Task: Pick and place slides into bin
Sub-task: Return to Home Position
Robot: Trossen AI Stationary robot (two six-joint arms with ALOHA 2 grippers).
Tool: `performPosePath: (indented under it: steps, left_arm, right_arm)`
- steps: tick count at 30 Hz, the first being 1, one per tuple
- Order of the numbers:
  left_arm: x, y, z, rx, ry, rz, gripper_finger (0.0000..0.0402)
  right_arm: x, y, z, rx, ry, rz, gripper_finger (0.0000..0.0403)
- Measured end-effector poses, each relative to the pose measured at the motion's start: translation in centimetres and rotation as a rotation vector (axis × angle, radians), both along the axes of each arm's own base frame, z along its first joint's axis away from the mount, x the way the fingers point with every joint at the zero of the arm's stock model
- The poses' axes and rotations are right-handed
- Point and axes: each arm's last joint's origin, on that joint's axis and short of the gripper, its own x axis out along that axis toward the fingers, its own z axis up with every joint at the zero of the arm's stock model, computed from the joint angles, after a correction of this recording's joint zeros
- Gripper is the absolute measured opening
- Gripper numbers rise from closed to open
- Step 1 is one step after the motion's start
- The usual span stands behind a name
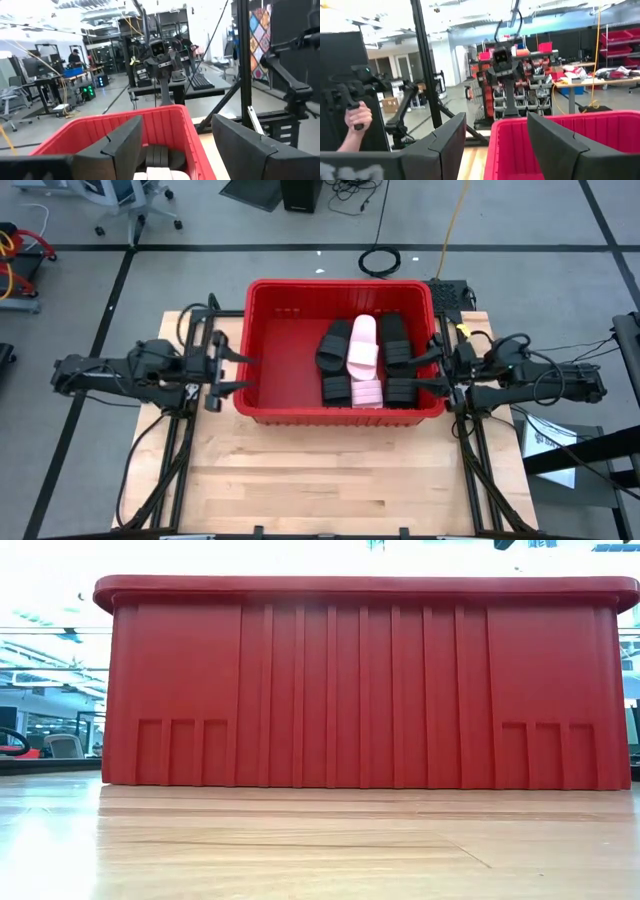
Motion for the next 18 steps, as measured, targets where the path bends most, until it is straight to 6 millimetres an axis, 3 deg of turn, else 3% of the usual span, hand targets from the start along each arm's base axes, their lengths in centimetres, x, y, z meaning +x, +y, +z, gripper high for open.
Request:
performPosePath:
  steps: [6, 10, 18]
  left_arm:
    - [-2.2, -0.2, -1.0, 0.005, -0.048, -0.024, 0.0241]
    - [-3.6, -0.2, -1.4, 0.012, -0.169, -0.025, 0.0241]
    - [-5.1, -0.1, -3.1, 0.016, -0.319, -0.021, 0.0241]
  right_arm:
    - [-1.4, 0.0, 0.0, 0.002, -0.058, 0.001, 0.0201]
    - [-2.6, 0.0, -0.5, -0.001, -0.126, 0.000, 0.0201]
    - [-4.5, 0.0, -2.2, 0.002, -0.286, 0.002, 0.0201]
